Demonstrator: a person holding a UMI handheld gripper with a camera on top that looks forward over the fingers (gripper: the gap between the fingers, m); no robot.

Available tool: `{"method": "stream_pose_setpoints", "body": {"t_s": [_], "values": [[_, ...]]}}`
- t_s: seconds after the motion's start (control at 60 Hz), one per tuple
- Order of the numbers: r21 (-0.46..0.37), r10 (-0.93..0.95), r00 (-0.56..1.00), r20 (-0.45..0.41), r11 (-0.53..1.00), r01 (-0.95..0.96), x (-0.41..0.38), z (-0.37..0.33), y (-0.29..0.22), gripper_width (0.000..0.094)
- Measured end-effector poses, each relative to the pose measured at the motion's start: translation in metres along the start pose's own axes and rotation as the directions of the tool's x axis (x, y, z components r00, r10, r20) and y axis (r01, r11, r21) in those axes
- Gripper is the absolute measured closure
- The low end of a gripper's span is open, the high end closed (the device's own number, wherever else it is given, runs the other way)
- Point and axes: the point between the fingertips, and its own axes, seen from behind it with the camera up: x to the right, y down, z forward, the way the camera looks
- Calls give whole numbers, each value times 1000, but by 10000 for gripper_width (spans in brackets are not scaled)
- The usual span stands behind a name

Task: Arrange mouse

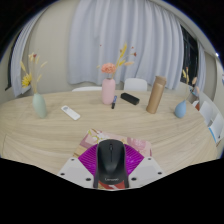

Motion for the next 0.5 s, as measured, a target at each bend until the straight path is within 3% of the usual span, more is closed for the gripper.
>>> {"method": "stream_pose_setpoints", "body": {"t_s": [0.217, 0.417, 0.45, 0.5], "values": [[-90, 19, 998, 64, 996, -13, 7, 53, 52, 594], [-100, 6, 997, 82, 995, 2, 6, 60, 63, 454], [-103, -1, 997, 80, 995, 9, 7, 59, 62, 394], [-101, -5, 997, 71, 995, 12, 8, 54, 59, 188]]}}
